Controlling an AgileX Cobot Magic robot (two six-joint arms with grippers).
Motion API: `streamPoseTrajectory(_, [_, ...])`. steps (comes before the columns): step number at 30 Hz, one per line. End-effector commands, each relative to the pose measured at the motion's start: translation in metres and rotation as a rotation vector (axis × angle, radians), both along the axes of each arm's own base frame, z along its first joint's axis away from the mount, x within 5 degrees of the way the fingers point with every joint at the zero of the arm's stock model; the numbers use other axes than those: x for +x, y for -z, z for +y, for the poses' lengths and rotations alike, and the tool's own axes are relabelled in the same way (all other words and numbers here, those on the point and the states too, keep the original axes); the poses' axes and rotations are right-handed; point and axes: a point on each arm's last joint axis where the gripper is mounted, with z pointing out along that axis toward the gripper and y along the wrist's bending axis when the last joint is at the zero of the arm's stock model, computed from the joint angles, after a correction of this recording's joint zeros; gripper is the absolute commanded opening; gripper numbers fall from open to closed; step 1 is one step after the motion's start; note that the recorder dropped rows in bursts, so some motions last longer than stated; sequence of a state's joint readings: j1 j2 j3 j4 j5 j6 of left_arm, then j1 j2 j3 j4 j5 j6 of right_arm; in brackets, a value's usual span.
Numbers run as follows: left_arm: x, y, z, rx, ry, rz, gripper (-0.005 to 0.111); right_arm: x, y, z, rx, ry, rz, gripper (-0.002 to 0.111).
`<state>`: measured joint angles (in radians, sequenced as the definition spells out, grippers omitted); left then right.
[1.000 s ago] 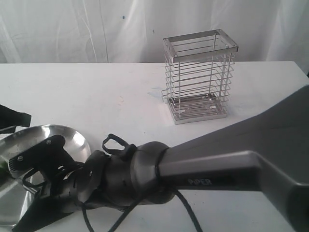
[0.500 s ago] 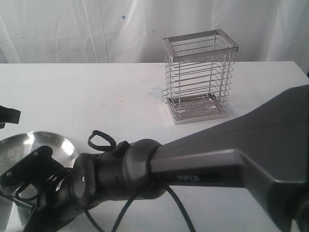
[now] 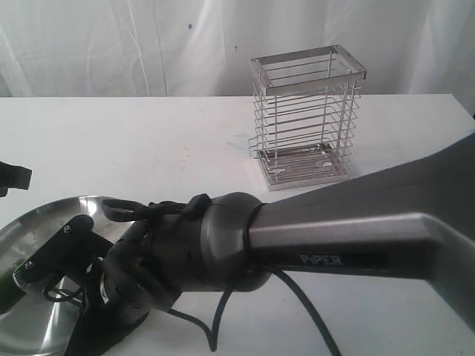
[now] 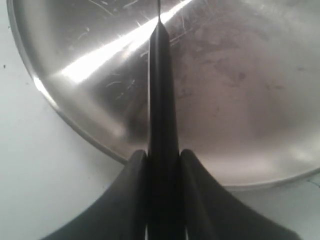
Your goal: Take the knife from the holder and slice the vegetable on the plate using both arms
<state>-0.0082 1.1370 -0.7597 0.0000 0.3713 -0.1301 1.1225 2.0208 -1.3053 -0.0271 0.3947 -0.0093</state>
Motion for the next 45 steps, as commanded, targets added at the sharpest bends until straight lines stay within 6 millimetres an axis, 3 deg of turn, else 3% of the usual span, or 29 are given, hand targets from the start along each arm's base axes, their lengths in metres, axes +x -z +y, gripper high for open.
streamPoseTrajectory(1, [-0.002, -0.002, -0.001, -0.008, -0.005, 0.006, 0.000, 0.002, -0.007, -0.003, 0.004, 0.005, -0.012, 0.000])
streamPoseTrajectory(8, [-0.010, 0.017, 0.000, -0.022, -0.026, 0.053, 0.000, 0.015, -0.012, 0.021, -0.021, -0.003, -0.016, 0.000])
streamPoseTrajectory(19, [-0.008, 0.015, 0.000, -0.022, -0.028, 0.032, 0.000, 0.009, -0.001, 0.008, -0.202, -0.003, 0.068, 0.000])
streamPoseTrajectory(29, [-0.013, 0.019, -0.001, -0.016, -0.015, 0.093, 0.000, 0.005, -0.018, -0.003, -0.268, -0.032, 0.068, 0.000])
streamPoseTrajectory(31, [-0.016, 0.021, 0.000, -0.006, -0.008, 0.141, 0.003, 0.005, -0.018, -0.003, -0.276, -0.034, 0.071, 0.000])
streamPoseTrajectory(37, [-0.023, 0.025, -0.001, -0.013, -0.002, 0.229, 0.029, 0.005, -0.017, -0.004, -0.293, -0.053, 0.070, 0.000])
streamPoseTrajectory(45, [-0.022, 0.023, -0.012, -0.120, 0.045, 0.210, 0.030, 0.005, -0.018, 0.000, -0.241, -0.050, 0.065, 0.000])
